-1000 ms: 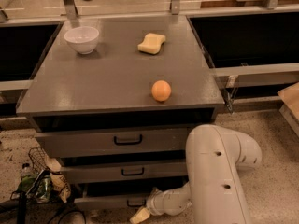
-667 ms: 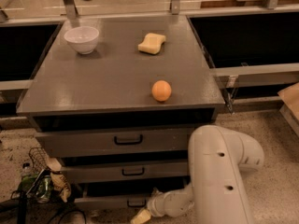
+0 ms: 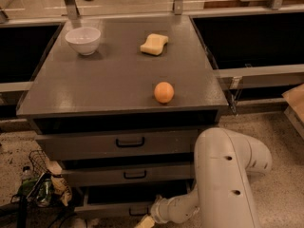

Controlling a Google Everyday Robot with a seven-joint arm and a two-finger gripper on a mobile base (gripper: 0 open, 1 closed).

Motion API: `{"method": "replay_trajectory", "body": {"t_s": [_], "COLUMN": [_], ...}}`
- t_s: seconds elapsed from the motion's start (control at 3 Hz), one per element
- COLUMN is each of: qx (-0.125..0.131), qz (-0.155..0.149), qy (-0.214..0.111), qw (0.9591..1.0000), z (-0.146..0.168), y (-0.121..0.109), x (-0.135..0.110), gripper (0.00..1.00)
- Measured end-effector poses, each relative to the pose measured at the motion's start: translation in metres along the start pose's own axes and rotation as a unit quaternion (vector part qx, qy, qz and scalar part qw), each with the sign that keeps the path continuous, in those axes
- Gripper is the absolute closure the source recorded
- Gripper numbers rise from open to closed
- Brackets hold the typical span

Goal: Open bottom drawer

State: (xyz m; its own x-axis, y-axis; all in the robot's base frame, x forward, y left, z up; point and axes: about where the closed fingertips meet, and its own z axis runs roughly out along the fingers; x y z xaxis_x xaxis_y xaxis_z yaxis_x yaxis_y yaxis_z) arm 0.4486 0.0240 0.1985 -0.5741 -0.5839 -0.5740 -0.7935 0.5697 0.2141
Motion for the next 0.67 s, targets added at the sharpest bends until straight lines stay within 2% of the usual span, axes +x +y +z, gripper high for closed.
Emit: {"method": "replay_trajectory", "body": {"t_s": [0.33,0.67], "qx": [-0.007,-0.007], "qz": [-0.005,-0.005], "qy": [-0.002,-0.002], "qw": [1.0,1.0], "z": [-0.0102,-0.0102], "y": [0.0132,0.0132], "x": [0.0184,0.0184], "gripper": [0.0,0.0]}}
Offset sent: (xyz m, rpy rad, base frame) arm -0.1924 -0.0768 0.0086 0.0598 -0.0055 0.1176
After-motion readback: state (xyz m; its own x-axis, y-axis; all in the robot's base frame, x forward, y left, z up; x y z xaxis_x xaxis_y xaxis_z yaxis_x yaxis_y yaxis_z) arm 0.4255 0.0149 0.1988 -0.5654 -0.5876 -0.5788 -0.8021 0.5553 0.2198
